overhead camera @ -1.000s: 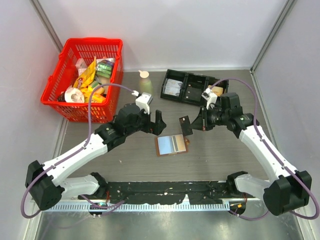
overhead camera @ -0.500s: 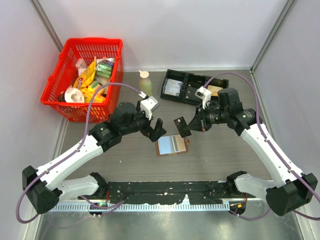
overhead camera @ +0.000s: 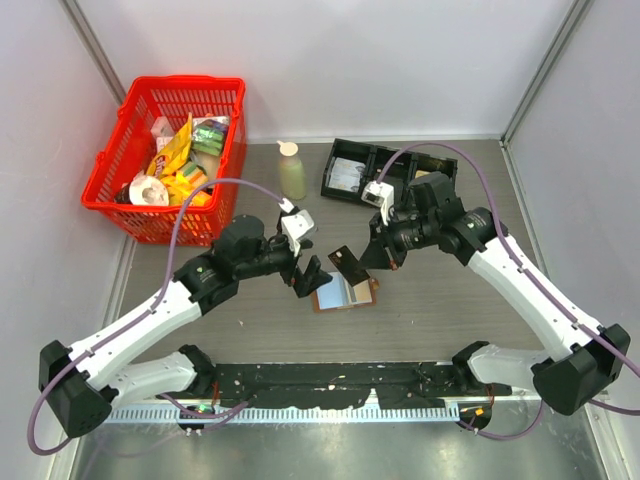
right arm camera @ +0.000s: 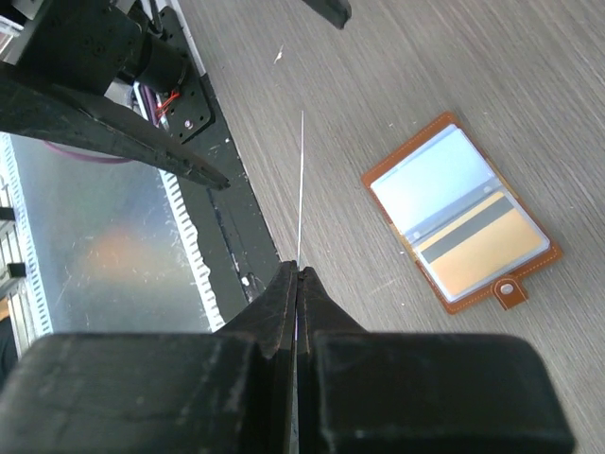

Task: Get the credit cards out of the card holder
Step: Place the credit card in the storage box.

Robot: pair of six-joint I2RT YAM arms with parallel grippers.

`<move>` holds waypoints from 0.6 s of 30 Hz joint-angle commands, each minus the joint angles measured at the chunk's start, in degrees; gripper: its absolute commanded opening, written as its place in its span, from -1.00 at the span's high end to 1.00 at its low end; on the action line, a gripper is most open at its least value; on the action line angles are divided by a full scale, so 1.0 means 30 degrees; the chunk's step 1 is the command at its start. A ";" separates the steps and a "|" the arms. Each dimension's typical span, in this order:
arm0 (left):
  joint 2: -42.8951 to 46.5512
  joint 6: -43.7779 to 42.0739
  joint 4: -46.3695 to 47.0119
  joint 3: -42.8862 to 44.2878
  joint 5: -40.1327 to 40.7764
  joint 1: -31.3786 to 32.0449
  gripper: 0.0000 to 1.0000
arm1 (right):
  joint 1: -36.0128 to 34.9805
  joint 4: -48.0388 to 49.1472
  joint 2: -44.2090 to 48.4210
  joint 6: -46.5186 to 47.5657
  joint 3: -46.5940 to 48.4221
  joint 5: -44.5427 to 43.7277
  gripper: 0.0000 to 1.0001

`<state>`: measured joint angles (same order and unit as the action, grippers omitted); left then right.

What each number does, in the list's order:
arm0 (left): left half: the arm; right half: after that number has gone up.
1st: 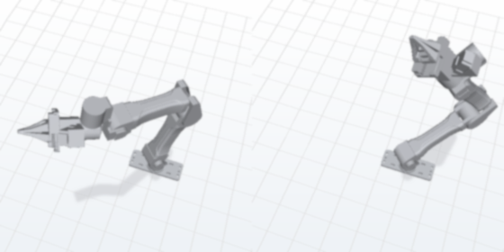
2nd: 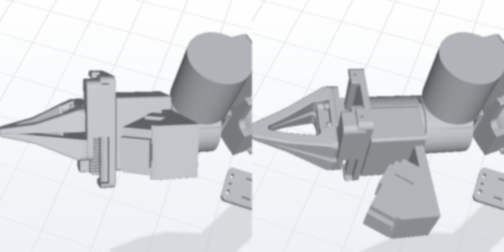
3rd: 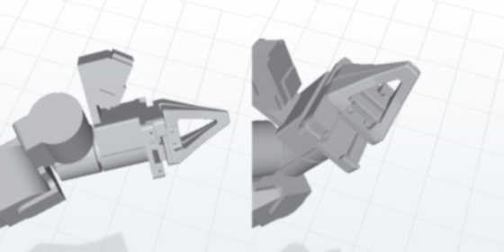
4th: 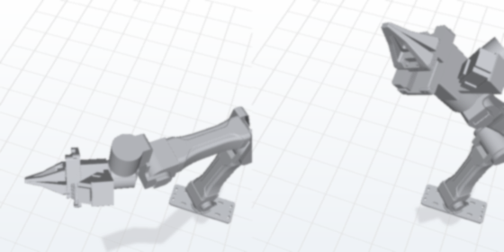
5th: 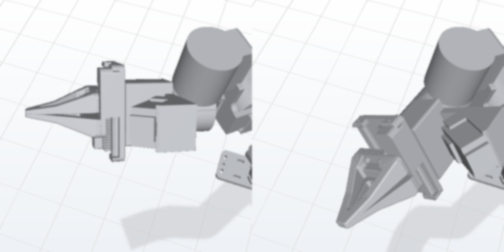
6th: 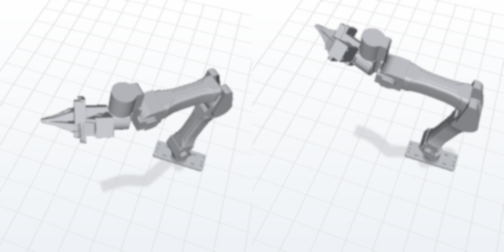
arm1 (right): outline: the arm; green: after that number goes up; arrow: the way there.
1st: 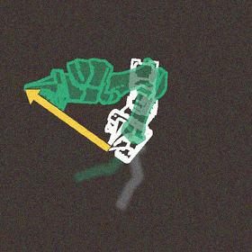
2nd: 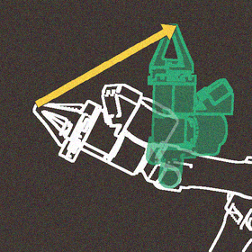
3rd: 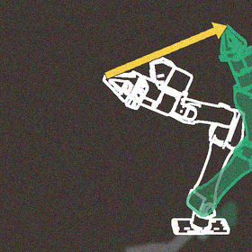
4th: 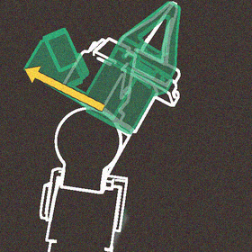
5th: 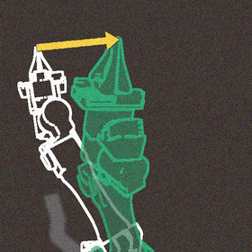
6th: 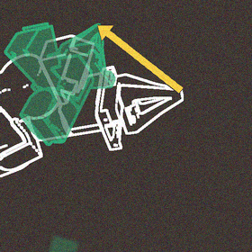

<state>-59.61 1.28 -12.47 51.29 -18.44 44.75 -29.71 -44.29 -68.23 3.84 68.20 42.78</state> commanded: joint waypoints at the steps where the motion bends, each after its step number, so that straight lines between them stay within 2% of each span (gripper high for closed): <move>1: 0.1150 -0.1016 0.2016 -0.0922 -0.2204 -0.0064 -0.99 | -0.0729 -0.1053 -0.0430 0.1678 0.1464 0.0563 0.98; 5: 0.0771 -0.0544 0.2133 -0.0806 -0.3081 -0.0035 -0.90 | -0.1052 -0.1291 -0.0636 0.2119 0.1669 0.0825 0.98; 9: 0.0711 0.0159 0.3158 -0.1333 -0.4574 -0.0035 -0.58 | -0.1374 -0.1524 -0.0841 0.2557 0.1815 0.1236 0.98; 13: 0.0653 0.0189 0.3395 -0.1480 -0.5835 -0.0035 -0.51 | -0.1609 -0.2022 -0.1017 0.3085 0.1875 0.1412 0.98; 18: 0.0273 0.0159 0.3044 -0.1276 -0.6890 -0.0035 -0.18 | -0.1755 -0.2081 -0.1076 0.3379 0.1816 0.1500 0.98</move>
<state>-57.95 1.48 -5.87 47.00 -34.15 44.73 -34.48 -50.00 -71.50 11.92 71.16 45.65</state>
